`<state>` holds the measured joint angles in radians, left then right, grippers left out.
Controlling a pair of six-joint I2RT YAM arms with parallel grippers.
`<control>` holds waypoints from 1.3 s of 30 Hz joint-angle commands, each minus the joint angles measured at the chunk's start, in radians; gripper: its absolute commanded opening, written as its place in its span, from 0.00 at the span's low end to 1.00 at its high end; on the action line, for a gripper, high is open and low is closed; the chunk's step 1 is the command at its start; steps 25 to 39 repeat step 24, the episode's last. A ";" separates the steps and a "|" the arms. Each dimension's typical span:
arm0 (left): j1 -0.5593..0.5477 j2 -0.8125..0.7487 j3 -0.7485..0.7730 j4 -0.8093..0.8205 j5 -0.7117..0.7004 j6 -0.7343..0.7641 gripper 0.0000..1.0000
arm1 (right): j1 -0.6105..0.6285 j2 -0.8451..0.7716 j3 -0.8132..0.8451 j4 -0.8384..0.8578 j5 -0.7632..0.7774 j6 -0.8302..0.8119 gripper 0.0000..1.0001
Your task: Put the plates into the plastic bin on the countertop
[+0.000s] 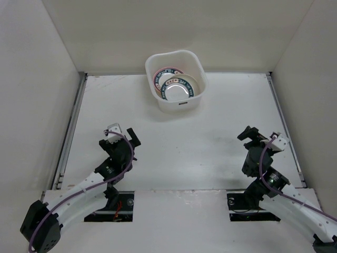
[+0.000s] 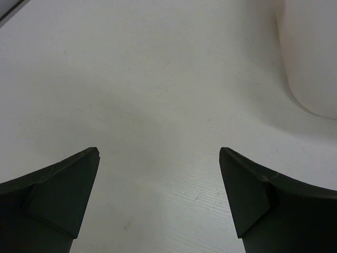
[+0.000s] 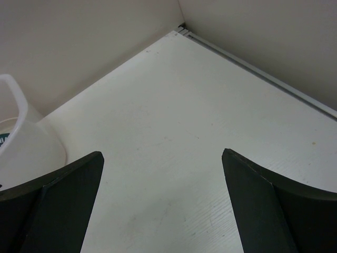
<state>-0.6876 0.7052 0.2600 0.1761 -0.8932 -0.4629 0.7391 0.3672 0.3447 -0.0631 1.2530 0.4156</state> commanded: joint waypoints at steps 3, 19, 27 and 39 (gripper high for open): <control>-0.002 0.031 0.039 0.023 -0.029 -0.025 1.00 | -0.002 -0.007 0.004 0.034 0.003 0.000 1.00; -0.008 0.057 0.061 0.000 -0.033 -0.026 1.00 | -0.002 -0.007 0.004 0.034 0.000 0.000 1.00; -0.011 0.079 0.074 -0.033 -0.058 -0.046 1.00 | -0.004 -0.007 0.004 0.034 -0.006 0.000 1.00; -0.011 0.079 0.074 -0.033 -0.058 -0.046 1.00 | -0.004 -0.007 0.004 0.034 -0.006 0.000 1.00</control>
